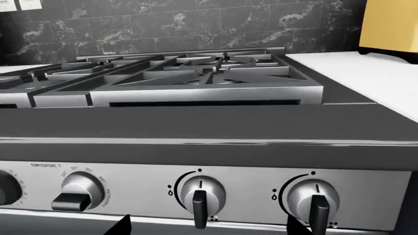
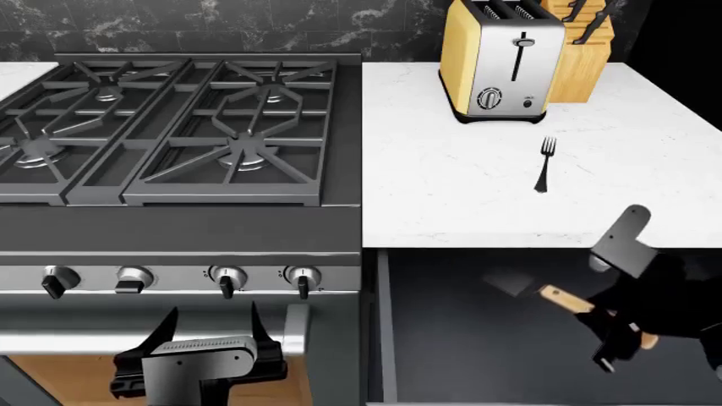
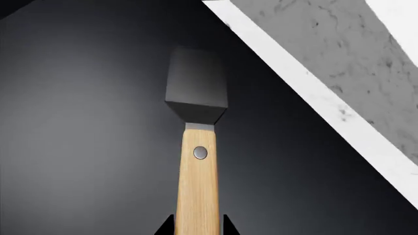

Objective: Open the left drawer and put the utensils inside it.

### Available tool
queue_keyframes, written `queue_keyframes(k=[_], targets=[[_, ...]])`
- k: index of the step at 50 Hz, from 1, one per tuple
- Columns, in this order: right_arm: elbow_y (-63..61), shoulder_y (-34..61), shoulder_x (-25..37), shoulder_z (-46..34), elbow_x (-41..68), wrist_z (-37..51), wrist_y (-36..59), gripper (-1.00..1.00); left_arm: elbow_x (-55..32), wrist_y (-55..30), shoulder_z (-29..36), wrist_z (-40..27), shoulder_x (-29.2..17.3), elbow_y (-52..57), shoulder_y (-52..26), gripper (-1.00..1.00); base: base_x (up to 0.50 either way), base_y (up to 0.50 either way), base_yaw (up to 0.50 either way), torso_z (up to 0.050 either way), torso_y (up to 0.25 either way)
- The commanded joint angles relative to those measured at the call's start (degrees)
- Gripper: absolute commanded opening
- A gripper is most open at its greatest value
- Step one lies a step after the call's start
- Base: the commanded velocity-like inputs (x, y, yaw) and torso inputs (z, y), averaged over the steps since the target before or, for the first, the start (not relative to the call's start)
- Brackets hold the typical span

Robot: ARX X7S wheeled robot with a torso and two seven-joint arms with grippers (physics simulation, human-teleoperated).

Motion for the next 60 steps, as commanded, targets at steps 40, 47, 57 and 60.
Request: queue_keyframes(k=[40,47,57,60], targets=[[22.77,5.57,-6.38,-0.21,-3.67,7.92,-3.24,-1.00,-0.58,1.11,0.47,-0.83,-0.90,0.11,0.36,1.00,0.00,0.00,0.00,0.000,0.000],[26.56,6.35,-7.44,0.30,-3.77,9.12,-4.40,-1.00,-0.53,1.00,0.61,-1.09,-1.03,0.32,0.38,1.00,0.00,0.00,0.00,0.000,0.001],[31.68,6.94,-9.73,3.15,-2.09,11.45,-5.00,-1.00,-0.65,0.39,0.64,-1.60,-1.31,1.24,0.54,1.00,0.00,0.00,0.00,0.000,0.000],[32.90,7.18,-10.14,3.54,-1.92,11.89,-5.22,-1.00,-0.64,0.07,0.69,-1.80,-1.40,1.73,0.60,1.00,0.00,0.00,0.00,0.000,0.000]])
